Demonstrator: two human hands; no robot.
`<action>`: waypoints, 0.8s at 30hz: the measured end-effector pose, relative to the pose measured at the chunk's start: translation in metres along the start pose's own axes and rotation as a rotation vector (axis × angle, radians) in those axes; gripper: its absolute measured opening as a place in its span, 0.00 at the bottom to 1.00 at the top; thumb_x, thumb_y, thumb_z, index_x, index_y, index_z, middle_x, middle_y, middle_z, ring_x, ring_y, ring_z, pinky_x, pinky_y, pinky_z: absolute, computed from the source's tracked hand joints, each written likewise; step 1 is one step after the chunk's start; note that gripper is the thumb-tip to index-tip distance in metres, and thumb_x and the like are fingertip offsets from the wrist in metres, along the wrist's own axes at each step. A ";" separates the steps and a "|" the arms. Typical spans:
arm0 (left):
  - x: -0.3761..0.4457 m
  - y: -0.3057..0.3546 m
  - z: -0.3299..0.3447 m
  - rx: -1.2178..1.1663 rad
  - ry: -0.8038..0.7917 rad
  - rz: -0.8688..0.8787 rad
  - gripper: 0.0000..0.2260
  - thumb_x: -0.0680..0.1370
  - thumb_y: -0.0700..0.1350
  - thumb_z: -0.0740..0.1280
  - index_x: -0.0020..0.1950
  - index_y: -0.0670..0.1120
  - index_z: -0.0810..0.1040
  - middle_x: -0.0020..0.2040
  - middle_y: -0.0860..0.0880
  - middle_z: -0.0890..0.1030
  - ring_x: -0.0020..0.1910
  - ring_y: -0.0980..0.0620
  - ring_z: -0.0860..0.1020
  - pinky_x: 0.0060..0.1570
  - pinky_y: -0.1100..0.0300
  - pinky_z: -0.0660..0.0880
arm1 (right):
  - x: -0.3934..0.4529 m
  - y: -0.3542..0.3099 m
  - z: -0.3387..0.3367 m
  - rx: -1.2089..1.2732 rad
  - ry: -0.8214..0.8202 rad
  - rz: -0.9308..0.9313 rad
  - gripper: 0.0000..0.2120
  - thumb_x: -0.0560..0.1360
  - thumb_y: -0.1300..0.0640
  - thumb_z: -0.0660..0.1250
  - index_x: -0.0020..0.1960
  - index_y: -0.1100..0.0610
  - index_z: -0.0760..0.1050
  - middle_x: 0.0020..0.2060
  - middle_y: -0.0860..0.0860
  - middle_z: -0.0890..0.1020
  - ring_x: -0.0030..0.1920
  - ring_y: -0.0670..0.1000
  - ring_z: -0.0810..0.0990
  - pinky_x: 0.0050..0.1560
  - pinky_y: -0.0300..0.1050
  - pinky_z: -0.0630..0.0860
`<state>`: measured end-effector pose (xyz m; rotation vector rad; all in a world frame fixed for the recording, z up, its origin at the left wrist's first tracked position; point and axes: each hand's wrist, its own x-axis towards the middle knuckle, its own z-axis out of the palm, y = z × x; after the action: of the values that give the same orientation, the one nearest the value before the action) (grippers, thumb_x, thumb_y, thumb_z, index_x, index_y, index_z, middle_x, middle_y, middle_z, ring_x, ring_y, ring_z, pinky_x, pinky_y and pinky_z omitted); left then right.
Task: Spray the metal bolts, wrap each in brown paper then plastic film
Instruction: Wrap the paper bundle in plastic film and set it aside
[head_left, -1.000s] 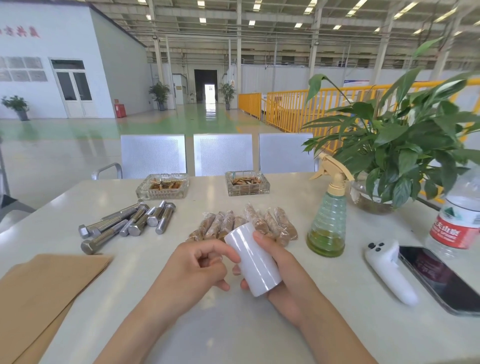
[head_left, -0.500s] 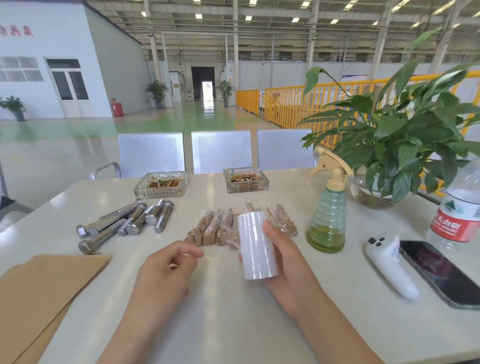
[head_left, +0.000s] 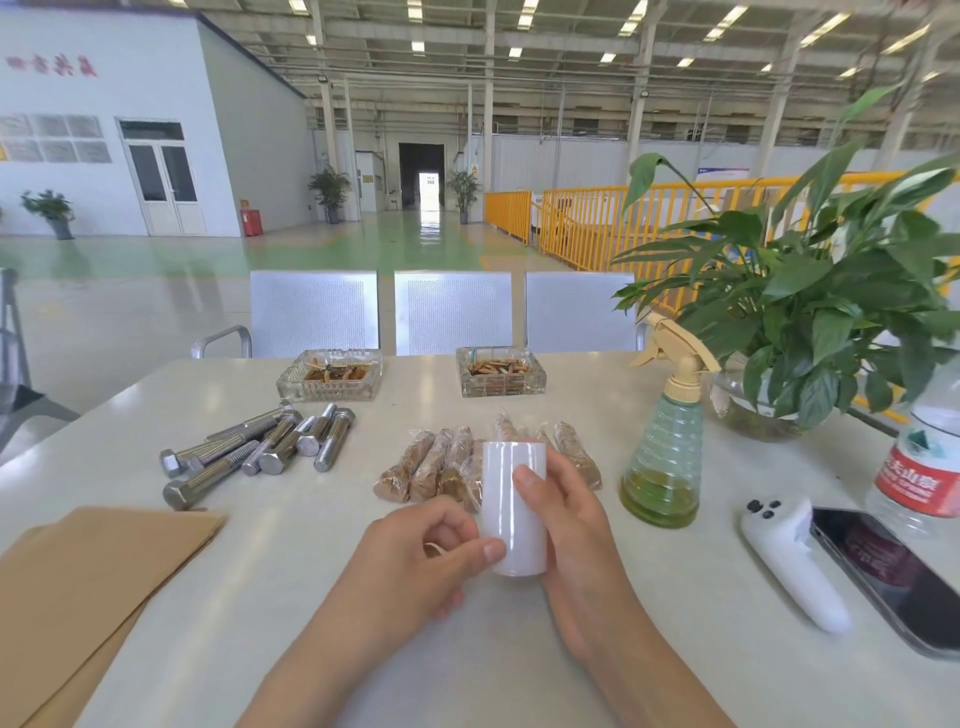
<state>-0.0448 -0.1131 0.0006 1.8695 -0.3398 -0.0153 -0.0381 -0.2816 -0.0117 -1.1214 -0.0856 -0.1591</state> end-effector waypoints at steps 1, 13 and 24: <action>0.001 0.000 -0.003 0.000 -0.017 -0.003 0.10 0.72 0.52 0.79 0.40 0.48 0.82 0.36 0.43 0.82 0.29 0.50 0.79 0.30 0.57 0.74 | 0.000 0.001 0.000 -0.014 0.001 -0.011 0.25 0.72 0.52 0.78 0.66 0.54 0.78 0.60 0.57 0.84 0.63 0.60 0.82 0.65 0.61 0.78; -0.003 0.008 0.017 0.615 0.222 0.171 0.06 0.78 0.52 0.65 0.42 0.54 0.77 0.37 0.57 0.81 0.32 0.55 0.80 0.38 0.53 0.79 | 0.002 0.011 -0.003 -0.248 0.108 -0.156 0.24 0.70 0.44 0.76 0.65 0.42 0.77 0.60 0.42 0.83 0.61 0.46 0.82 0.57 0.46 0.81; 0.006 -0.002 -0.009 0.329 0.321 0.030 0.04 0.71 0.43 0.70 0.38 0.50 0.79 0.31 0.55 0.79 0.29 0.57 0.75 0.30 0.67 0.71 | 0.002 -0.007 -0.006 0.267 0.063 0.176 0.16 0.76 0.45 0.68 0.53 0.55 0.87 0.45 0.58 0.86 0.41 0.53 0.85 0.44 0.51 0.81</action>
<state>-0.0368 -0.1055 0.0025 2.1497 -0.1525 0.3776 -0.0376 -0.2900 -0.0078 -0.8519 0.0467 -0.0243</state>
